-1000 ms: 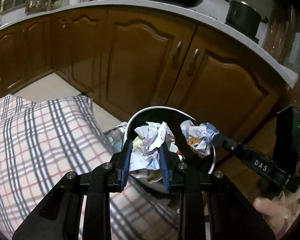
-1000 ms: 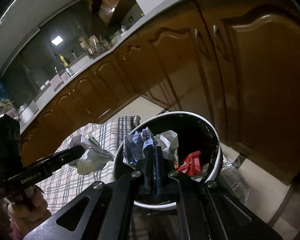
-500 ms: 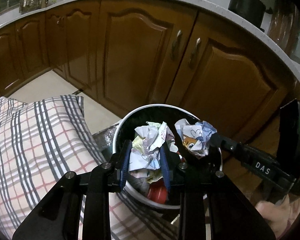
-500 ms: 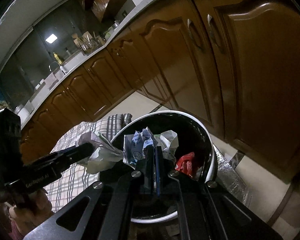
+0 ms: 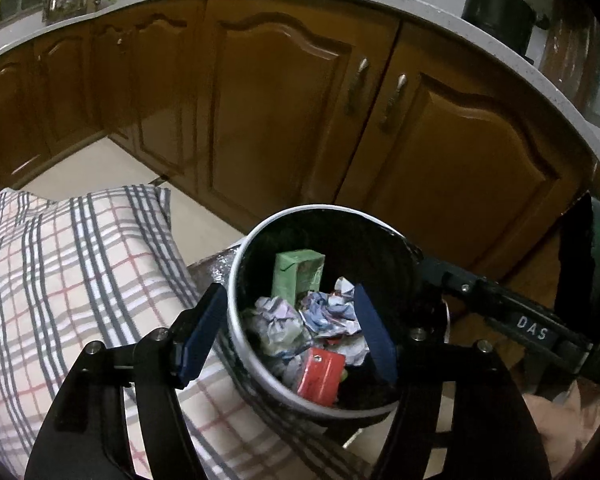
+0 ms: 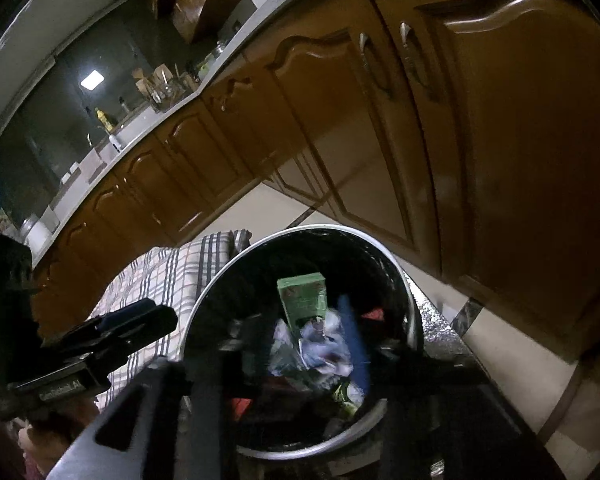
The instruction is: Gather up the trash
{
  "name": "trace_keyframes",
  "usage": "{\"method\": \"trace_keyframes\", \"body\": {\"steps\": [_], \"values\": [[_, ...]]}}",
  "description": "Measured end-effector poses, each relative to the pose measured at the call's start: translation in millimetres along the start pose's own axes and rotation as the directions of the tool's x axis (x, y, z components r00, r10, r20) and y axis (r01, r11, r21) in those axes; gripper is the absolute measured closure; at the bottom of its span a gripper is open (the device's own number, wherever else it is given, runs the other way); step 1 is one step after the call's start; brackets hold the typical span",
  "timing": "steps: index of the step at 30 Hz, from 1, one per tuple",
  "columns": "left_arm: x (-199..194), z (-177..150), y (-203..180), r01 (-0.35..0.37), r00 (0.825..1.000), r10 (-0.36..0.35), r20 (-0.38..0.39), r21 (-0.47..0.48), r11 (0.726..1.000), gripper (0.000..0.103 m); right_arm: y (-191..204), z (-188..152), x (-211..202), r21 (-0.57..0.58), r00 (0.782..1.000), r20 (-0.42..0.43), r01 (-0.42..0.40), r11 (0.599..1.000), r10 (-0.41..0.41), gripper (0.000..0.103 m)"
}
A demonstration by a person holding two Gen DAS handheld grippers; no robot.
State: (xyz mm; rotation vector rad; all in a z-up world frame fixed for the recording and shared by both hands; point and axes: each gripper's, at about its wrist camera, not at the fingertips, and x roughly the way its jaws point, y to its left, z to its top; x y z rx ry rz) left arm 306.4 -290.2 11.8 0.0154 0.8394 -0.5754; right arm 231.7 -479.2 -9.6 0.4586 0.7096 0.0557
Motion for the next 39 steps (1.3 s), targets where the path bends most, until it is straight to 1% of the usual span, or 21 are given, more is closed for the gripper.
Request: {"method": "trace_keyframes", "body": {"steps": [4, 9, 11, 20, 22, 27, 30, 33, 35, 37, 39], "values": [[-6.1, -6.0, 7.4, -0.001, 1.000, 0.001, 0.002, -0.024, 1.000, 0.036, -0.9, -4.4, -8.6, 0.020, 1.000, 0.024, -0.014, 1.000, 0.014, 0.063], [-16.9, -17.4, 17.1, -0.007, 1.000, 0.007, 0.006, -0.044, 0.999, 0.036, 5.2, -8.0, -17.5, 0.023, 0.998, 0.048, -0.038, 0.999, 0.037, 0.052], [-22.0, -23.7, 21.6, -0.016, 1.000, 0.016, 0.007, -0.056, 0.998, 0.034, 10.1, -11.3, -20.9, 0.022, 0.997, 0.056, -0.047, 0.999, 0.045, 0.043], [-51.1, -52.9, 49.7, -0.050, 0.998, 0.053, 0.026, -0.114, 0.992, 0.029, 37.1, -37.9, -31.6, 0.016, 0.992, 0.085, -0.090, 0.996, 0.089, 0.033], [-58.1, -59.9, 55.9, -0.057, 0.998, 0.061, 0.032, -0.128, 0.990, 0.029, 45.4, -45.5, -35.2, 0.007, 0.992, 0.100, -0.079, 0.997, 0.078, 0.033], [-77.1, -76.9, 67.7, -0.066, 0.996, 0.075, 0.051, -0.156, 0.986, 0.028, 63.8, -62.1, -44.2, -0.025, 0.989, 0.132, -0.061, 0.998, 0.063, 0.028], [-88.5, -87.5, 73.3, -0.071, 0.994, 0.084, 0.066, -0.180, 0.981, 0.026, 71.6, -70.3, -48.4, -0.034, 0.988, 0.145, -0.046, 0.998, 0.051, 0.024], [-100.2, -95.6, 76.3, -0.077, 0.992, 0.094, 0.085, -0.191, 0.979, 0.023, 79.2, -80.0, -54.7, -0.036, 0.986, 0.162, -0.037, 0.999, 0.042, 0.017], [-108.9, -99.7, 76.9, -0.086, 0.989, 0.107, 0.102, -0.190, 0.978, 0.018, 84.0, -85.8, -58.8, -0.037, 0.984, 0.170, -0.039, 0.999, 0.044, 0.011], [-119.7, -104.0, 77.5, -0.089, 0.985, 0.114, 0.132, -0.187, 0.978, 0.014, 89.1, -89.3, -62.9, -0.045, 0.983, 0.180, -0.034, 0.998, 0.042, 0.008], [-133.8, -108.3, 76.7, -0.091, 0.977, 0.123, 0.174, -0.181, 0.979, 0.012, 96.6, -92.0, -69.5, -0.061, 0.980, 0.195, -0.028, 0.998, 0.040, 0.005]]}}
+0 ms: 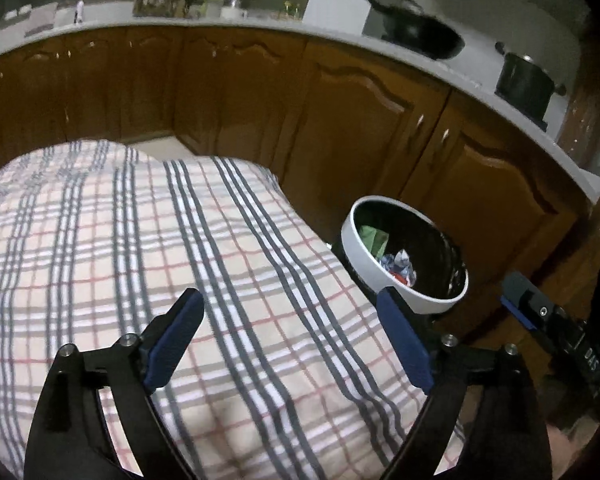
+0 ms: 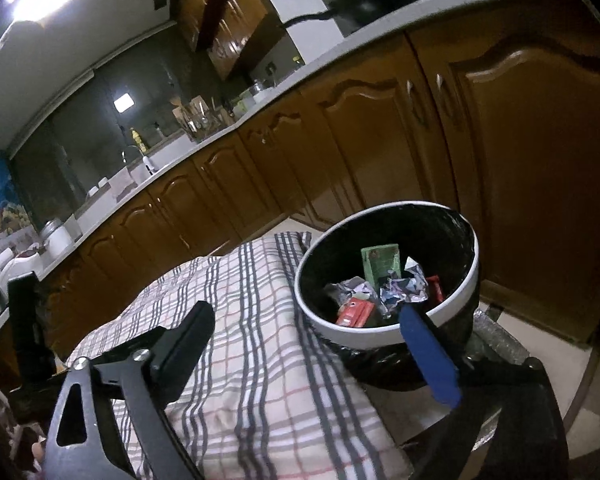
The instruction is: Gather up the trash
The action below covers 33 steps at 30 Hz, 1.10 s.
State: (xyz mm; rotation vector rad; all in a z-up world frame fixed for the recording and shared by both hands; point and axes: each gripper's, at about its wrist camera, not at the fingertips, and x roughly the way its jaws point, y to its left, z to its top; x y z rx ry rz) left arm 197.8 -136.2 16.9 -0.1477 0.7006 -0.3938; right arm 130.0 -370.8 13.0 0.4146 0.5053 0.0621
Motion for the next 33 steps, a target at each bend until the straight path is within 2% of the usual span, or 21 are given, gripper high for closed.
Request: {"method": "trace_keyframes", "body": {"steps": [3, 7, 9, 12, 16, 20, 23, 33], "values": [[-21.1, 0.8, 0.5, -0.001, 0.998, 0.000, 0.057, 0.016, 1.000, 0.009, 13.6, 1.8, -11.8, -0.034, 0.999, 0.039, 0.007, 0.999, -0.006, 0.004], [-53.9, 0.8, -0.7, -0.011, 0.987, 0.003, 0.158, 0.047, 0.999, 0.002, 39.3, 8.3, -39.0, -0.104, 0.990, 0.144, 0.012, 0.994, 0.003, 0.001], [-71.9, -5.2, -1.1, -0.044, 0.972, 0.027, 0.233, 0.067, 0.997, 0.000, 52.9, 8.1, -55.7, -0.156, 0.975, 0.222, 0.019, 0.988, 0.017, 0.000], [-83.9, -17.2, -0.1, -0.112, 0.952, 0.079, 0.297, 0.098, 0.989, 0.000, 68.7, 0.0, -67.9, -0.216, 0.951, 0.307, 0.050, 0.975, 0.019, 0.000], [-85.9, -32.4, 7.4, -0.158, 0.941, 0.118, 0.318, 0.103, 0.982, 0.000, 70.7, -17.6, -58.6, -0.231, 0.953, 0.304, 0.072, 0.970, 0.002, 0.000], [-81.8, -42.3, 15.8, -0.158, 0.946, 0.126, 0.298, 0.086, 0.984, 0.000, 69.2, -37.1, -48.2, -0.240, 0.960, 0.281, 0.090, 0.967, -0.020, 0.000], [-81.9, -49.2, 17.7, -0.174, 0.943, 0.142, 0.301, 0.084, 0.981, 0.000, 67.9, -50.7, -43.2, -0.256, 0.964, 0.264, 0.110, 0.960, -0.040, 0.000], [-82.9, -62.8, 15.2, -0.228, 0.934, 0.191, 0.302, 0.093, 0.969, 0.000, 68.4, -63.8, -44.0, -0.270, 0.968, 0.249, 0.106, 0.957, -0.037, 0.000]]}}
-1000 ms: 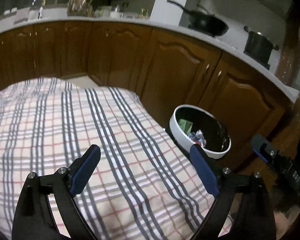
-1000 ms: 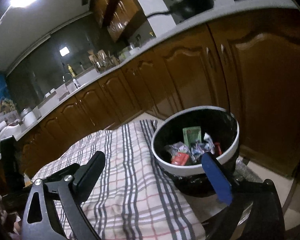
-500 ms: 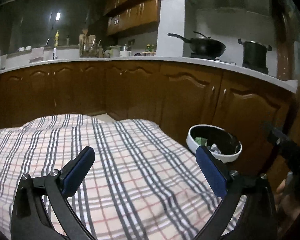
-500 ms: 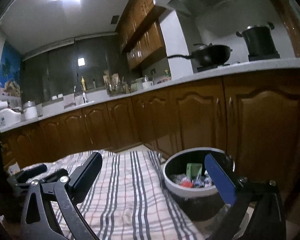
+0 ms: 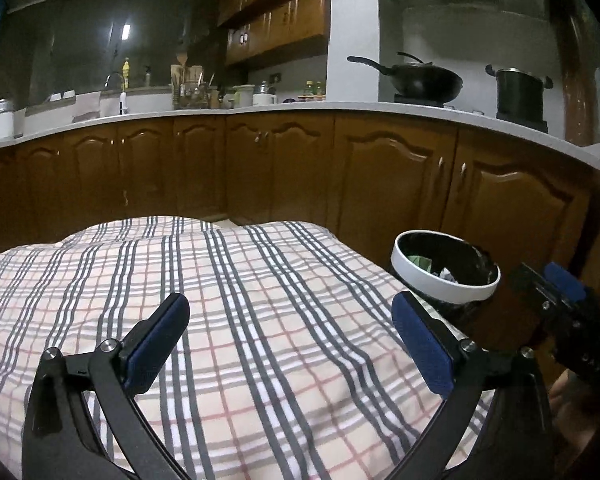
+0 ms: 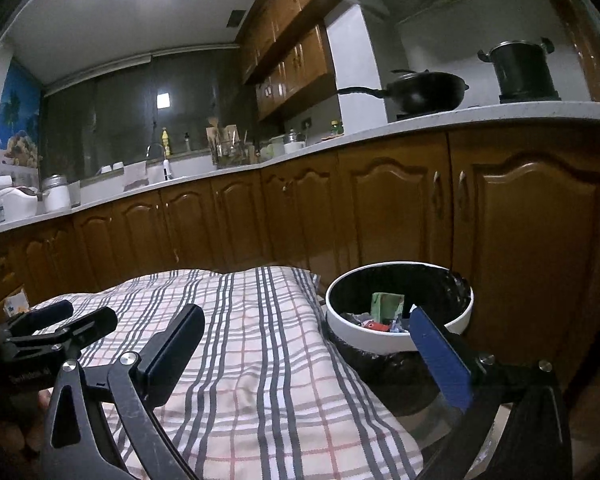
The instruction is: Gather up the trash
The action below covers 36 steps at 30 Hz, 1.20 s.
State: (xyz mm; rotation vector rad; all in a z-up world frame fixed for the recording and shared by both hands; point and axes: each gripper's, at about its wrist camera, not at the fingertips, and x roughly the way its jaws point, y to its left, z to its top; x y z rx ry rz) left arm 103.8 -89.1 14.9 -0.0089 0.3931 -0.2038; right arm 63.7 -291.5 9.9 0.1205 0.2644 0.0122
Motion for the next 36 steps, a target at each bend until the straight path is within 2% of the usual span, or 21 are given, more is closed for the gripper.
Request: {"method": "trace_keyframes", "body": {"steps": [13, 23, 36], "values": [[-9.4, -4.9, -3.5, -0.042, 0.999, 0.042, 0.016, 0.024, 0.999, 0.000, 6.6, -4.3, -4.1, -0.003, 1.000, -0.012, -0.016, 1.000, 0.016, 0.000], [-14.3, -5.7, -5.9, -0.055, 0.998, 0.054, 0.042, 0.036, 0.998, 0.000, 9.6, -6.3, -5.8, -0.003, 1.000, -0.013, -0.023, 1.000, 0.023, 0.000], [-13.4, -6.8, -6.2, -0.062, 0.998, 0.061, 0.035, 0.035, 0.997, 0.000, 8.9, -12.4, -4.8, 0.007, 0.999, -0.025, -0.022, 1.000, 0.022, 0.000]]}}
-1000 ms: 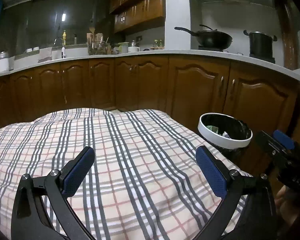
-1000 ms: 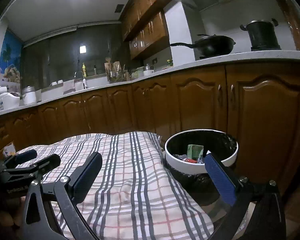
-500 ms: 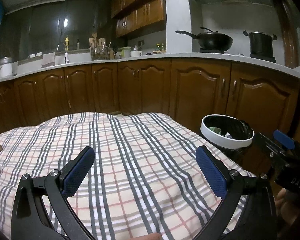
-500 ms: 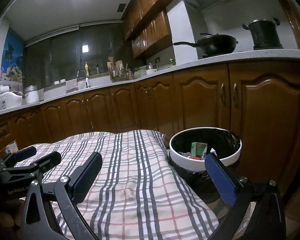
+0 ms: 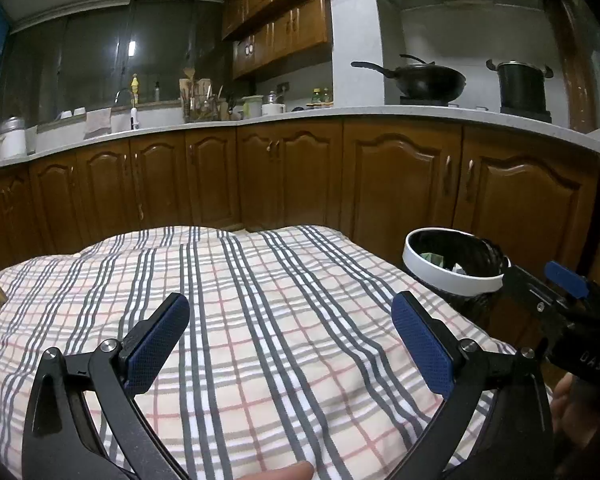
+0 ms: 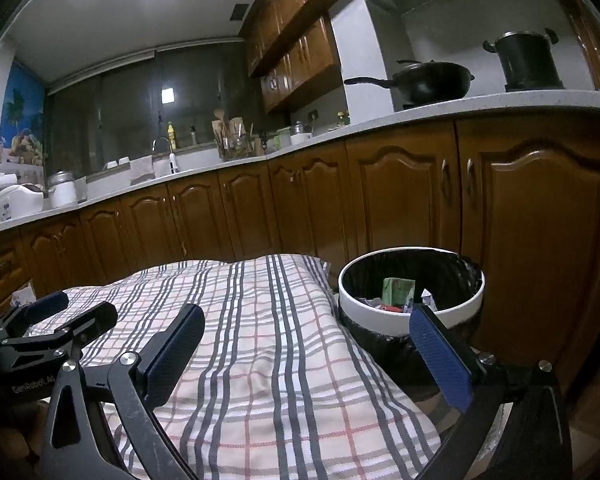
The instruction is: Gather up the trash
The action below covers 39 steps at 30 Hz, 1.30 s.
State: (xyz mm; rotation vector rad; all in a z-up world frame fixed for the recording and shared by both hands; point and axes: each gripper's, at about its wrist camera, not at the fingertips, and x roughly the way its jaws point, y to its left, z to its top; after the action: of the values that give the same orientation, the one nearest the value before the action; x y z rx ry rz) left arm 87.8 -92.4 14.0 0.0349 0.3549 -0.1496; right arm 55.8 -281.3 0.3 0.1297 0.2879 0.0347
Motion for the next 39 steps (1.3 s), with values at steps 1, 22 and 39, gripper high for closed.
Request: {"method": "trace_keyframes", "body": {"steps": [1, 22, 39], "values": [[0.7, -0.3, 0.5, 0.001, 1.000, -0.001, -0.003, -0.001, 1.000, 0.000, -0.4, 0.1, 0.4, 0.000, 1.000, 0.000, 0.000, 1.000, 0.000, 0.000], [5.2, -3.3, 6.2, 0.009, 1.000, -0.009, -0.026, -0.022, 1.000, 0.000, 1.1, -3.1, 0.8, 0.001, 1.000, -0.008, -0.007, 1.000, 0.007, 0.000], [2.5, -1.1, 7.4, 0.011, 1.000, -0.011, -0.017, -0.020, 1.000, 0.000, 9.8, -1.2, -3.1, -0.001, 1.000, -0.003, -0.021, 1.000, 0.021, 0.000]]}}
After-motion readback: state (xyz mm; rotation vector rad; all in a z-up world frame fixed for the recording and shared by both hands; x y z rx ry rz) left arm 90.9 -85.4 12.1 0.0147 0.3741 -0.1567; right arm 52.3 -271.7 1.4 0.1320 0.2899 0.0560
